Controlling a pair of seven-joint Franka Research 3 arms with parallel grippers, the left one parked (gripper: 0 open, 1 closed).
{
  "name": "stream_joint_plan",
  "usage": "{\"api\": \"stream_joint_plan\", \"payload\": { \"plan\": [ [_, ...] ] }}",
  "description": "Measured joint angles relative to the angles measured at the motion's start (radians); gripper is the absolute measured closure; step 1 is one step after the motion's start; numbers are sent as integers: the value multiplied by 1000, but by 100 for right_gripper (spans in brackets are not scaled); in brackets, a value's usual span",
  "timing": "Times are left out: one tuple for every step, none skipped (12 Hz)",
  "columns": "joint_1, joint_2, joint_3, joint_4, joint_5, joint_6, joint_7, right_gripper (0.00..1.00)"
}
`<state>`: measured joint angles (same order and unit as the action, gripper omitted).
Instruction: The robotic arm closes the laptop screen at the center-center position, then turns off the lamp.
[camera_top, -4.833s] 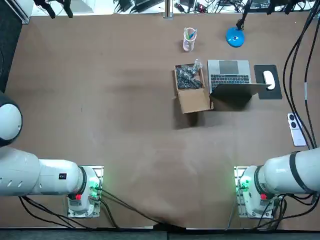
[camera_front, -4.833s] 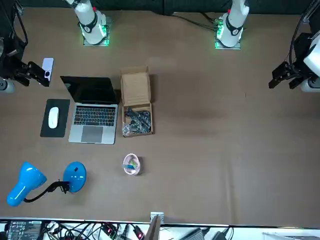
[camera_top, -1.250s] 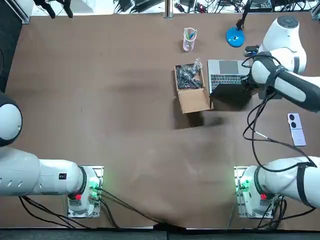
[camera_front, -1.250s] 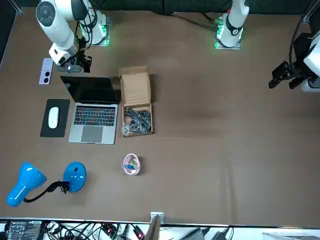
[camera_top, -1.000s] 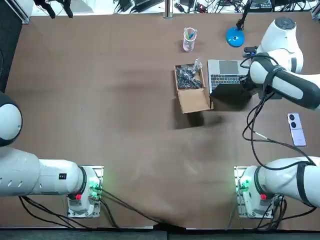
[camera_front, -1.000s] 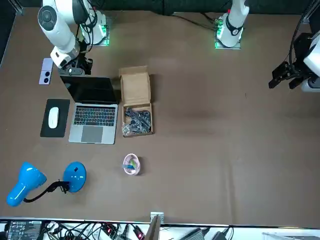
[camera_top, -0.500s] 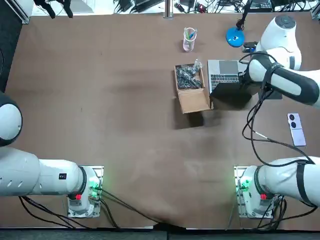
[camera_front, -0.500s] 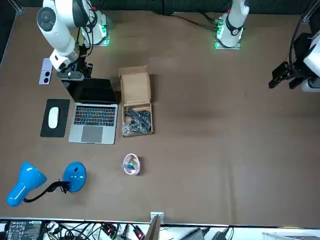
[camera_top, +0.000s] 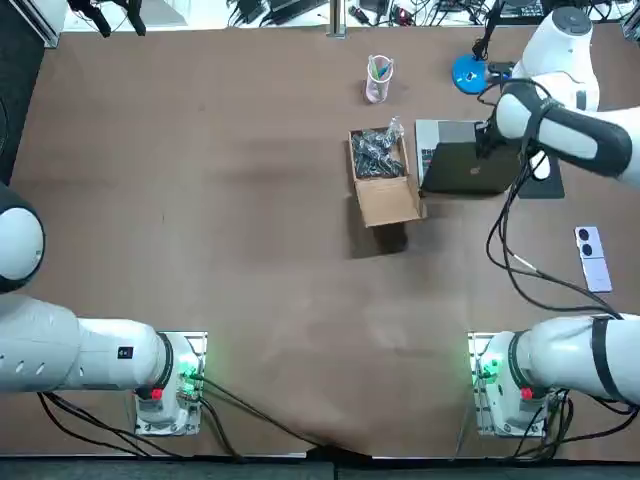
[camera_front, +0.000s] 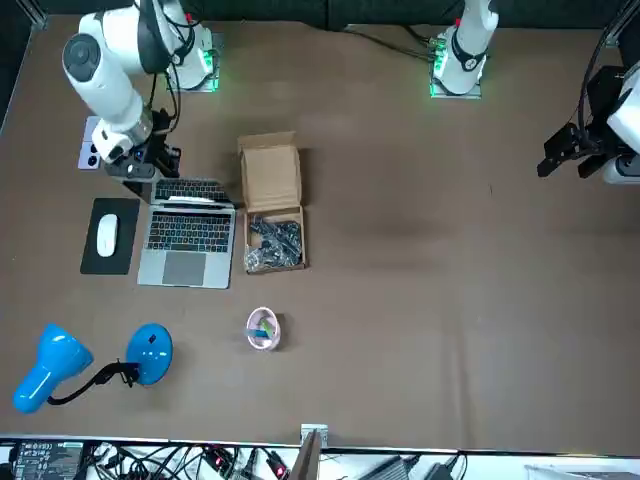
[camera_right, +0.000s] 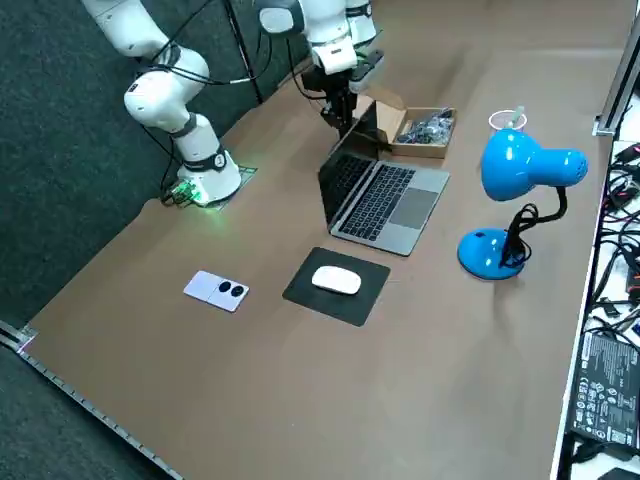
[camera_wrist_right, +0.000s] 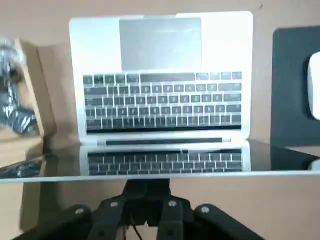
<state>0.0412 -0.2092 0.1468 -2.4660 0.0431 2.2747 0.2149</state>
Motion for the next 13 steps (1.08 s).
{"api": "stream_joint_plan", "payload": {
  "plan": [
    [-10,32,-1,22,0,20,0,98],
    [-19,66,-3,45,0,41,0,98],
    [-28,103,-4,70,0,61,0,98],
    [-33,143,-5,98,0,75,0,98],
    [-43,227,-7,166,0,87,0,98],
    [-47,269,-8,204,-1,90,0,98],
    [-50,309,-8,240,-3,91,0,98],
    [-52,348,-8,274,-10,92,2,98],
    [-53,386,-9,305,-27,96,13,98],
    [-53,422,-10,330,-52,106,33,98],
    [-53,455,-11,350,-83,125,61,98],
    [-53,486,-11,364,-113,148,87,98],
    [-53,516,-11,375,-134,172,105,98]
  ]
}}
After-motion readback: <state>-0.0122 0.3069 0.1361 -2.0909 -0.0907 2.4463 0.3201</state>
